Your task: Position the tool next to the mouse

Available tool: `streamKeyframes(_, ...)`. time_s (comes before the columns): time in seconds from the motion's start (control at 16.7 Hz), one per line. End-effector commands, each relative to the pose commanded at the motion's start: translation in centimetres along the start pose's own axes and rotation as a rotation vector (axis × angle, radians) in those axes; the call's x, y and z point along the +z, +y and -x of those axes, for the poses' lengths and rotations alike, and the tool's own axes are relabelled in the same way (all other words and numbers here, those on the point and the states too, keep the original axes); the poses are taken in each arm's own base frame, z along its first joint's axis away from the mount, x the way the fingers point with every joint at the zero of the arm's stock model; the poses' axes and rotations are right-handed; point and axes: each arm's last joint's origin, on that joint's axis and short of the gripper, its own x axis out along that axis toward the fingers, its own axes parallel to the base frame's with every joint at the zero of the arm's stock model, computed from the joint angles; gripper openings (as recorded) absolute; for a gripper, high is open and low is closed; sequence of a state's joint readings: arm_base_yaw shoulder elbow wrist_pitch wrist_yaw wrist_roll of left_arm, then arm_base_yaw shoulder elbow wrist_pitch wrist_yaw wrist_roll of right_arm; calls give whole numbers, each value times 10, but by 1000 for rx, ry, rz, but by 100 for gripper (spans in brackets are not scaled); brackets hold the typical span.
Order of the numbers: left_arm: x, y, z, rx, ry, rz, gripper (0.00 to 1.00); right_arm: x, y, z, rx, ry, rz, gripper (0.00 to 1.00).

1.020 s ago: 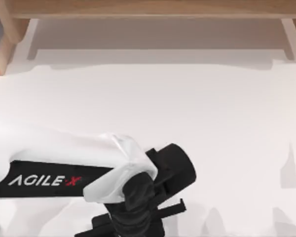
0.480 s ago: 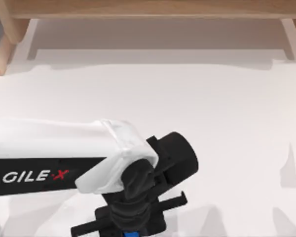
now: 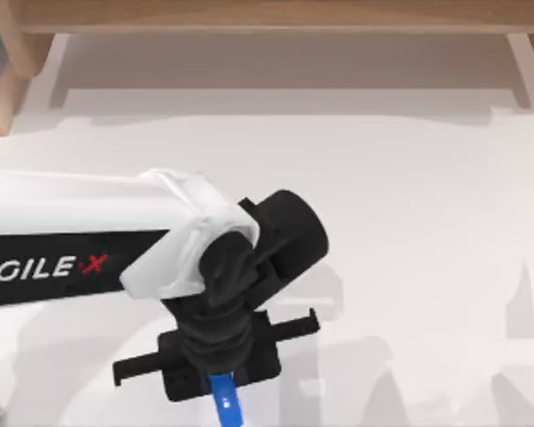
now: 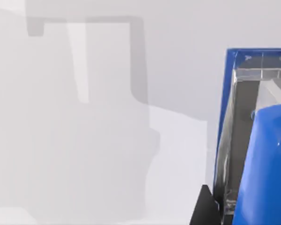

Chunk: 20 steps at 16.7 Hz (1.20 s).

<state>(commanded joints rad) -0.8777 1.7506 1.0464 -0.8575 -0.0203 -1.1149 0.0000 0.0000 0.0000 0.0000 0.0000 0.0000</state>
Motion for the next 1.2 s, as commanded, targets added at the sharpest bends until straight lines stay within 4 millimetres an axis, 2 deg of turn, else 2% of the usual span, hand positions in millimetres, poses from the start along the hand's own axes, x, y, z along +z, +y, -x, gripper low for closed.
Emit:
streamKeyframes(0.18, 43, 17, 0, 17, 0, -45, 0, 0, 0, 0, 0, 0, 0, 100)
streamKeyframes(0.3, 75, 36, -1, 34, 7, -87, 0, 0, 0, 0, 0, 0, 0, 100)
streamKeyframes(0.48, 122, 77, -2, 57, 25, -166, 0, 0, 0, 0, 0, 0, 0, 100)
streamKeyframes(0.66, 161, 128, -1, 66, 37, -241, 0, 0, 0, 0, 0, 0, 0, 100)
streamKeyframes(0.84, 186, 176, 5, 66, 32, -275, 0, 0, 0, 0, 0, 0, 0, 100)
streamKeyframes(0.96, 194, 200, 8, 65, 25, -279, 0, 0, 0, 0, 0, 0, 0, 100)
streamKeyframes(1.08, 198, 212, 10, 64, 22, -280, 0, 0, 0, 0, 0, 0, 0, 100)
streamKeyframes(1.2, 199, 213, 10, 64, 22, -280, 0, 0, 0, 0, 0, 0, 0, 100)
